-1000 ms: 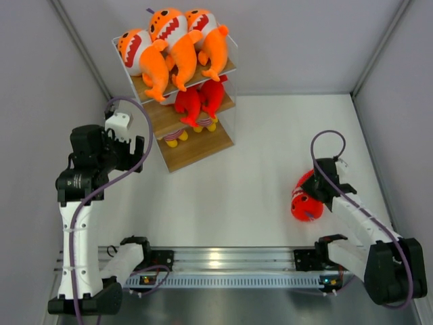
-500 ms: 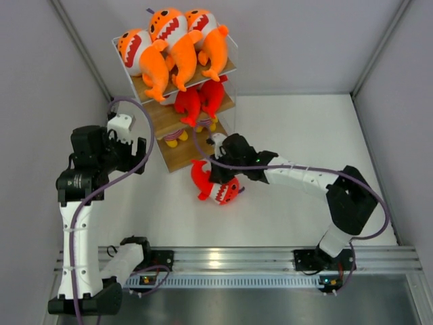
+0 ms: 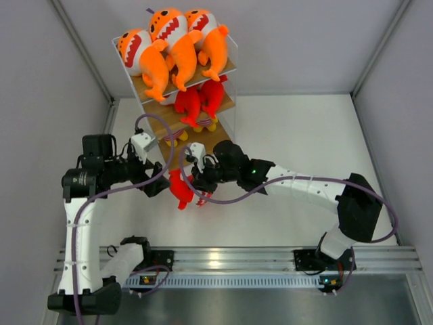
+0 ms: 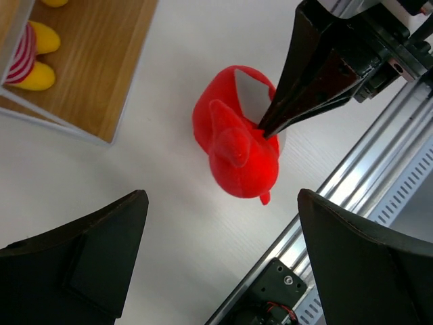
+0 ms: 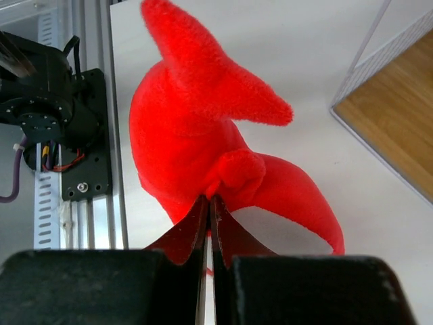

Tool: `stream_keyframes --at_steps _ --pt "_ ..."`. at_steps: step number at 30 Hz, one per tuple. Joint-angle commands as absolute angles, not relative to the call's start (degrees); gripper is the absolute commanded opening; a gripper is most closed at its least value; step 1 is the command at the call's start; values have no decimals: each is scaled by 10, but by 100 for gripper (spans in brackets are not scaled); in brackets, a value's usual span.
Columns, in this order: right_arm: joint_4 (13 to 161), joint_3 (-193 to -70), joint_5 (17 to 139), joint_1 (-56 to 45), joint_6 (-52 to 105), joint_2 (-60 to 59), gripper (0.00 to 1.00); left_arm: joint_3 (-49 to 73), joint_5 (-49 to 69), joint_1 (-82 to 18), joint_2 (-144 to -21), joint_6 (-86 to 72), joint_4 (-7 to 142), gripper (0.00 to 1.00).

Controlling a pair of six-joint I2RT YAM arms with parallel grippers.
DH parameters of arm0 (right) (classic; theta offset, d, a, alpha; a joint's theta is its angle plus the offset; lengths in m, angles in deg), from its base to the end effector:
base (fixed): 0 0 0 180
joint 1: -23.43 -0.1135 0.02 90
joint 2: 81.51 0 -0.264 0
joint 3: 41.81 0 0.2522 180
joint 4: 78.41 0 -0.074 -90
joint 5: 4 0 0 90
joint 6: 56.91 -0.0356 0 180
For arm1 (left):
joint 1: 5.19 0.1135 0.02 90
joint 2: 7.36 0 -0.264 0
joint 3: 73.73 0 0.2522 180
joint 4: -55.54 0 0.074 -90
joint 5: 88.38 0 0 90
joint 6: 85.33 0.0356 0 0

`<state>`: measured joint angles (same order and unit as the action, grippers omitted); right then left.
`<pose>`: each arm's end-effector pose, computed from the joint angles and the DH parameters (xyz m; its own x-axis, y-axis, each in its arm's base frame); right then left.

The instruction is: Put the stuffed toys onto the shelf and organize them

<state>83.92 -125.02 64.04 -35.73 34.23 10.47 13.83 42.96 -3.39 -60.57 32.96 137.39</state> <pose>0.1804 0.3281 0.2912 -0.2090 -0.3860 -0.8985 -0.9723 0.1803 0.1487 0.1388 -0.0192 0.3930 -0.4487 0.3419 -0.8257 0.7212 0.6841 -0.1086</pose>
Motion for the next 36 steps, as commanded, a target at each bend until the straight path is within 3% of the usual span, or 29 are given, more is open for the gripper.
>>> stream_keyframes --at_steps 1,11,13,15,16,17,18,20,21,22,24,25,28,31,36 --pt "901 -1275 617 -365 376 80 0 132 494 -37 -628 352 1389 98" --pt "908 -1301 616 -384 402 76 0 156 516 -40 -689 328 1389 97" --pt "911 -1305 611 -387 403 77 0 156 519 -40 -695 324 1389 85" --pt "913 -1311 611 -390 405 76 0 154 513 -41 -702 325 1388 65" --pt "914 -1311 612 -391 404 73 0 152 511 -42 -704 325 1389 51" --pt "918 -1308 611 -391 402 71 0 148 510 -42 -705 325 1388 13" --pt "923 -1306 619 -391 398 69 0 149 505 -42 -706 324 1388 0" --pt "922 -1302 637 -391 390 65 0 157 499 -42 -706 317 1388 0" --pt "920 -1301 667 -391 374 63 7 163 494 -42 -706 304 1388 0" --pt "909 -1299 677 -389 363 63 30 170 477 -42 -708 290 1378 0" --pt "912 -1275 662 -370 307 52 51 195 455 -42 -706 246 1365 0" --pt "945 -1237 646 -360 283 45 67 206 443 -42 -705 237 1359 0" --pt "1067 -1133 594 -310 173 12 92 248 456 -41 -701 214 1359 0" --pt "1143 -1075 601 -279 125 -2 99 284 471 -42 -699 192 1359 0" --pt "1203 -1065 611 -308 135 27 99 315 495 -42 -700 172 1359 0"
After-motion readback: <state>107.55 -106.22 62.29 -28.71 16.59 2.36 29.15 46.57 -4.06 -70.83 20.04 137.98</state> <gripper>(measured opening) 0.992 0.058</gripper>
